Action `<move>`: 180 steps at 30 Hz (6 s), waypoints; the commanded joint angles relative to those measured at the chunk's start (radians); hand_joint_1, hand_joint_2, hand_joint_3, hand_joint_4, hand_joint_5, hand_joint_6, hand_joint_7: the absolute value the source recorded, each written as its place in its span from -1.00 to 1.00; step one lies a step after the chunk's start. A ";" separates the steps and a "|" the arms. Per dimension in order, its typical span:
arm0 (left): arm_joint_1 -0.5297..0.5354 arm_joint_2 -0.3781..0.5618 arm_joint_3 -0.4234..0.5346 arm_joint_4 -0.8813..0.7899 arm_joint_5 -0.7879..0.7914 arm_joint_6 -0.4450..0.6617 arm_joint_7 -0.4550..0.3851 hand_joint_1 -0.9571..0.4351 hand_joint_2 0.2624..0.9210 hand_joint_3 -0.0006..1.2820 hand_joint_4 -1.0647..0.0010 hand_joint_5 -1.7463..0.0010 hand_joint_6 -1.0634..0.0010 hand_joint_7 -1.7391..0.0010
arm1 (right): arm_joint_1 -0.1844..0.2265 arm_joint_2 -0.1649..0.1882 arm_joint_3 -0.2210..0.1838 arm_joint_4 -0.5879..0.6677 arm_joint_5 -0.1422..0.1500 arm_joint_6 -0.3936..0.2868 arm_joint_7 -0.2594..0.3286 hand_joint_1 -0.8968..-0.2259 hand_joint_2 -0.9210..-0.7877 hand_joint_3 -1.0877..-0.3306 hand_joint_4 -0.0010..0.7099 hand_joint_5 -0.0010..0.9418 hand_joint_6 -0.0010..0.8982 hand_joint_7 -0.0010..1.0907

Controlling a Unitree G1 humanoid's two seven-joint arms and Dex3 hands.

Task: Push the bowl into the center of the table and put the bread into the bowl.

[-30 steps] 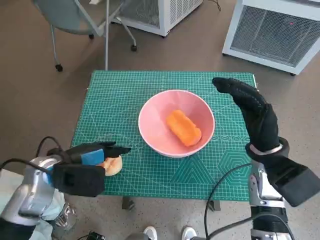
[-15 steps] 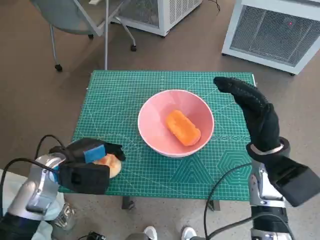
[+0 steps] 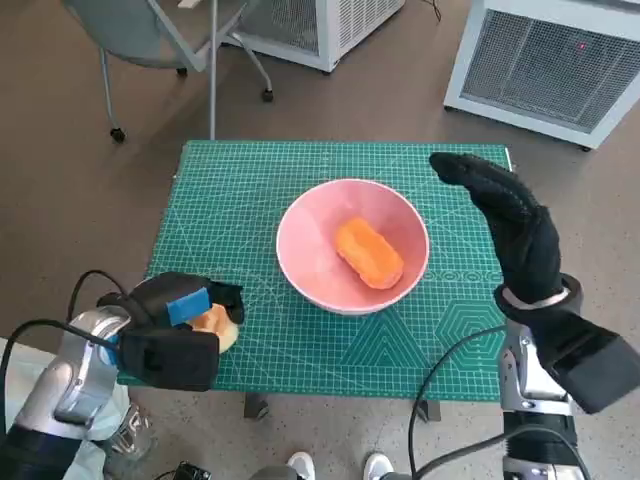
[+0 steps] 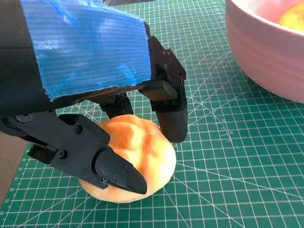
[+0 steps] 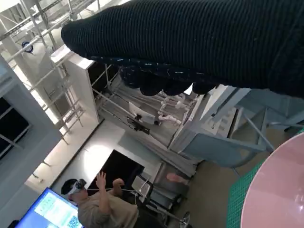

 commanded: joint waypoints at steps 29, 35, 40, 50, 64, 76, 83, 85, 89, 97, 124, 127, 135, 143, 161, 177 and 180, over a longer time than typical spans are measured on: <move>-0.089 0.001 0.089 0.023 -0.107 -0.084 -0.008 0.38 1.00 -0.90 -0.37 -0.21 -0.12 -0.46 | 0.027 -0.003 0.003 -0.017 0.022 0.029 0.010 -0.29 -1.00 -0.25 -0.87 -1.00 -1.00 -0.44; -0.109 0.002 0.108 -0.018 -0.133 -0.069 -0.030 0.38 1.00 -0.90 -0.37 -0.20 -0.12 -0.47 | 0.027 -0.004 0.002 -0.015 0.013 0.027 0.003 -0.30 -1.00 -0.24 -0.86 -1.00 -1.00 -0.44; -0.146 -0.005 0.134 -0.074 -0.162 -0.035 -0.049 0.38 1.00 -0.90 -0.37 -0.21 -0.12 -0.46 | 0.019 -0.004 0.000 -0.002 0.009 0.023 0.002 -0.29 -1.00 -0.24 -0.86 -1.00 -1.00 -0.44; -0.268 -0.077 0.156 -0.170 -0.192 0.054 -0.028 0.38 0.98 -0.90 -0.39 -0.20 -0.14 -0.44 | 0.007 -0.001 0.005 0.012 0.006 0.016 0.008 -0.28 -1.00 -0.24 -0.86 -1.00 -1.00 -0.44; -0.454 -0.212 0.073 -0.193 -0.140 0.113 -0.013 0.38 0.93 -0.93 -0.51 -0.21 -0.24 -0.29 | 0.014 -0.005 0.006 0.018 0.012 0.005 0.021 -0.29 -1.00 -0.25 -0.87 -1.00 -1.00 -0.44; -0.599 -0.314 -0.022 -0.091 -0.123 0.071 -0.018 0.38 0.89 -0.93 -0.48 -0.34 -0.41 -0.06 | 0.036 -0.013 -0.003 -0.004 0.004 0.005 0.009 -0.29 -1.00 -0.25 -0.88 -1.00 -1.00 -0.44; -0.651 -0.382 -0.082 0.047 -0.086 -0.032 0.030 0.38 0.88 -0.92 -0.44 -0.40 -0.48 0.01 | 0.052 -0.016 -0.010 -0.035 -0.003 0.018 -0.005 -0.29 -1.00 -0.26 -0.88 -1.00 -1.00 -0.45; -0.667 -0.398 -0.099 0.104 -0.076 -0.068 0.045 0.38 0.89 -0.92 -0.44 -0.35 -0.43 -0.07 | 0.056 -0.017 -0.012 -0.042 -0.007 0.021 -0.010 -0.30 -1.00 -0.26 -0.88 -1.00 -1.00 -0.45; -0.692 -0.421 -0.117 0.199 -0.063 -0.126 0.066 0.38 0.91 -0.92 -0.45 -0.27 -0.33 -0.21 | 0.059 -0.018 -0.016 -0.049 -0.013 0.024 -0.018 -0.30 -1.00 -0.26 -0.88 -1.00 -1.00 -0.45; -0.752 -0.490 -0.164 0.495 -0.047 -0.212 0.092 0.38 0.98 -0.82 -0.28 -0.40 -0.03 -0.38 | 0.071 -0.020 -0.025 -0.068 -0.032 0.026 -0.043 -0.28 -1.00 -0.25 -0.88 -1.00 -1.00 -0.44; -0.703 -0.437 -0.088 0.579 -0.156 -0.309 0.026 -0.08 0.91 -0.99 0.93 1.00 0.54 1.00 | 0.064 -0.028 -0.028 -0.077 -0.042 0.030 -0.076 -0.30 -1.00 -0.22 -0.87 -1.00 -1.00 -0.40; -0.692 -0.426 -0.053 0.575 -0.210 -0.332 0.002 -0.12 0.91 -0.99 0.98 1.00 0.56 1.00 | 0.061 -0.032 -0.029 -0.081 -0.039 0.035 -0.076 -0.30 -1.00 -0.21 -0.87 -0.99 -1.00 -0.40; -0.652 -0.422 0.063 0.538 -0.389 -0.373 -0.059 -0.14 0.90 -1.00 1.00 1.00 0.57 1.00 | 0.040 -0.047 -0.037 -0.102 -0.026 0.057 -0.070 -0.28 -1.00 -0.18 -0.87 -1.00 -1.00 -0.39; -0.618 -0.514 0.197 0.579 -0.653 -0.470 -0.142 -0.24 0.91 -0.99 0.97 0.99 0.53 0.99 | -0.013 -0.070 -0.041 -0.154 -0.047 0.113 -0.090 -0.28 -1.00 -0.16 -0.88 -1.00 -1.00 -0.40; -0.537 -0.718 0.329 0.466 -0.822 -0.516 -0.036 -0.51 1.00 -0.61 0.78 0.97 0.46 0.95 | -0.103 -0.095 -0.042 -0.191 -0.074 0.161 -0.109 -0.30 -1.00 -0.08 -0.81 -0.98 -0.99 -0.32; -0.475 -0.734 0.291 0.338 -0.741 -0.416 0.087 -0.58 1.00 -0.44 0.75 0.98 0.51 0.95 | -0.111 -0.106 -0.037 -0.207 -0.074 0.181 -0.108 -0.36 -1.00 -0.03 -0.79 -0.98 -1.00 -0.27; -0.470 -0.737 0.292 0.331 -0.763 -0.405 0.067 -0.59 1.00 -0.43 0.75 0.98 0.52 0.96 | -0.109 -0.107 -0.038 -0.216 -0.075 0.186 -0.107 -0.35 -1.00 -0.03 -0.79 -0.98 -1.00 -0.27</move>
